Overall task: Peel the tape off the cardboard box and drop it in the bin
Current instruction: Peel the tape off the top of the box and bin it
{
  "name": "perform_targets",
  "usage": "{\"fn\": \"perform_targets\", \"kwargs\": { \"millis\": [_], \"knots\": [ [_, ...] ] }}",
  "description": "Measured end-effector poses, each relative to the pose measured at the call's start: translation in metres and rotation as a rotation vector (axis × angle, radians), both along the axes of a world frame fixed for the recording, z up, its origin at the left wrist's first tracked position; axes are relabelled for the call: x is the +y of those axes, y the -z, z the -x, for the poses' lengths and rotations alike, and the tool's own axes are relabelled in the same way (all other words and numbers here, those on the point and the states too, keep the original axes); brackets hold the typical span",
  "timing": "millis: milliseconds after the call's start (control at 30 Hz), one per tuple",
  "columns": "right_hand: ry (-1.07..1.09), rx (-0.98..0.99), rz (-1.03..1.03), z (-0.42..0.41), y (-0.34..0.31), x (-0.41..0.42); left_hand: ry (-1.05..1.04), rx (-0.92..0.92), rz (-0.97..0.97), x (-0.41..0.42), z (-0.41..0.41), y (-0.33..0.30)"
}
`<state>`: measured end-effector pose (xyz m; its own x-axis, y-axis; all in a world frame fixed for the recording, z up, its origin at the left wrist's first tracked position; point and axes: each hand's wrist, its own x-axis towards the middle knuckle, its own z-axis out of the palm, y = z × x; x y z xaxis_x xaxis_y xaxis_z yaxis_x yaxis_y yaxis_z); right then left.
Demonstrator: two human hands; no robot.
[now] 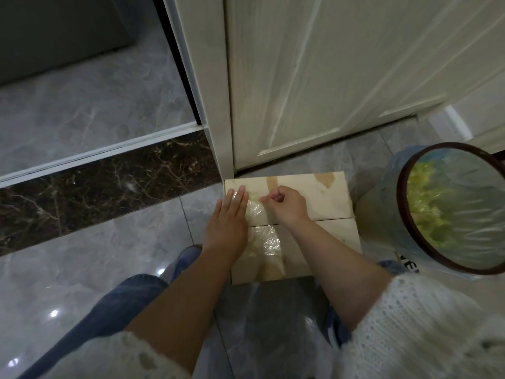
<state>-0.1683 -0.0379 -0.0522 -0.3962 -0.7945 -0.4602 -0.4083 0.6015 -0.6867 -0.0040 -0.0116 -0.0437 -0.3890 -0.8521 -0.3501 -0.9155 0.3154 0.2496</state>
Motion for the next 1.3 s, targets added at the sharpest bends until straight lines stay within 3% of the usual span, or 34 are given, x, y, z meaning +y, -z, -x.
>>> {"fn": "perform_targets", "kwargs": {
  "millis": [333, 600, 700, 967, 1133, 1300],
  "knots": [
    [-0.045, -0.152, 0.153, 0.002, 0.000, 0.018, -0.031, -0.029, -0.007, -0.001, 0.005, -0.004],
    [-0.075, -0.169, 0.196, -0.003, 0.000, 0.026, -0.023, -0.075, -0.021, -0.002, 0.008, -0.008],
    [-0.084, -0.092, 0.215, -0.002, -0.001, 0.022, -0.018, -0.058, -0.023, -0.003, 0.006, -0.004],
    [-0.121, 0.176, 0.123, -0.003, -0.001, -0.002, -0.021, 0.044, -0.007, -0.001, 0.000, 0.005],
    [0.094, 0.056, 0.041, -0.001, -0.007, -0.006, -0.092, 0.273, 0.014, 0.014, -0.011, 0.014],
    [0.112, 0.035, 0.051, -0.005, -0.007, -0.012, -0.114, 0.355, 0.069, 0.052, -0.021, 0.026]
  ]
}}
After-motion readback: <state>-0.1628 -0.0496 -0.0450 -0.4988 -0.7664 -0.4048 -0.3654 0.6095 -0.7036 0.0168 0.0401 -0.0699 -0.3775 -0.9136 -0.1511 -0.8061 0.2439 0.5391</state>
